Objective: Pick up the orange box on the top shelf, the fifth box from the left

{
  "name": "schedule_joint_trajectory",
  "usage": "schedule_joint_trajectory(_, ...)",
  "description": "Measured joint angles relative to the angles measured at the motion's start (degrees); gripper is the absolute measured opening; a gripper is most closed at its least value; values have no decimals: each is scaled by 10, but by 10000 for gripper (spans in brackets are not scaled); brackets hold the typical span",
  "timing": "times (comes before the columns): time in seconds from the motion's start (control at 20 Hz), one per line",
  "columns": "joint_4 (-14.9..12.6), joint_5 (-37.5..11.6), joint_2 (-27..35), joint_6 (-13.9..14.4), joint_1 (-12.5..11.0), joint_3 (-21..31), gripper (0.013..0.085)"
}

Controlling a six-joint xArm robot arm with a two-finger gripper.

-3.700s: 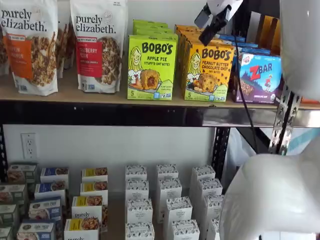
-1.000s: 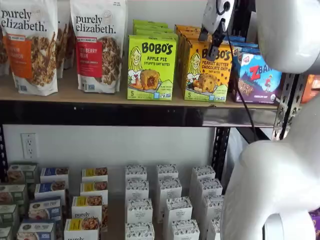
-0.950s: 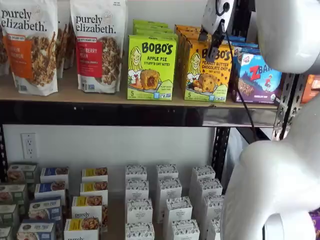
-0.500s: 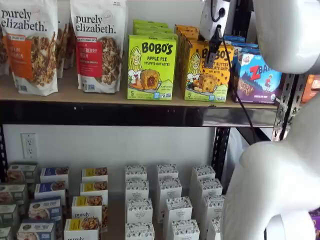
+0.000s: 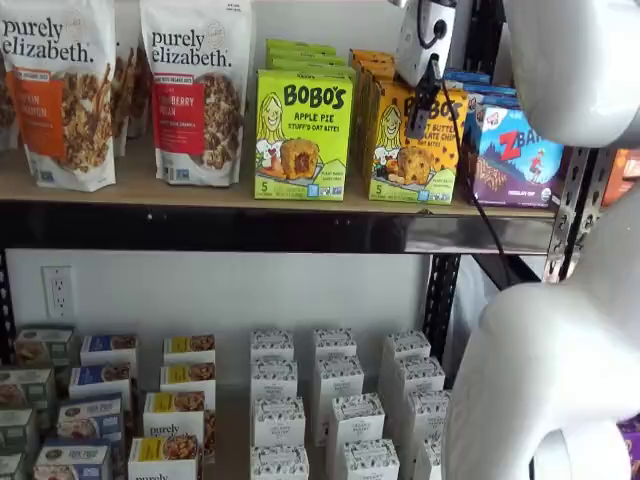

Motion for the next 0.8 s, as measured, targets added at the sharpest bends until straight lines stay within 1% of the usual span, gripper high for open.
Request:
schedule_joint_trajectory(0.25,0,3,2,1,1,-2,850)
schedule_joint_trajectory(0.35,-1,2,3,1,0,-2,770)
schedule_joint_trajectory(0.4,0,1,3,0,0,-1,770)
schedule_joint_trajectory(0.45,0,0,3,0,0,-1,730)
schedule_joint_trajectory(0.5,2,-1,3,-1,-1,0,730)
schedule_joint_trajectory(0.55,3,-2,3,-1,-1,0,690)
schedule_joint_trajectory(0.6,4,-3,3,-1,-2,0,690)
schedule_joint_trajectory(0.65,5,-3,4,-2,-2,-1,650)
schedule_joint_trajectory(0.7,6,-3,5,-2,-2,-2,650)
schedule_joint_trajectory(0.75,7,-3,5,-2,-2,-3,610)
schedule_joint_trajectory(0.8,7,-3,7,-1,-2,-4,610)
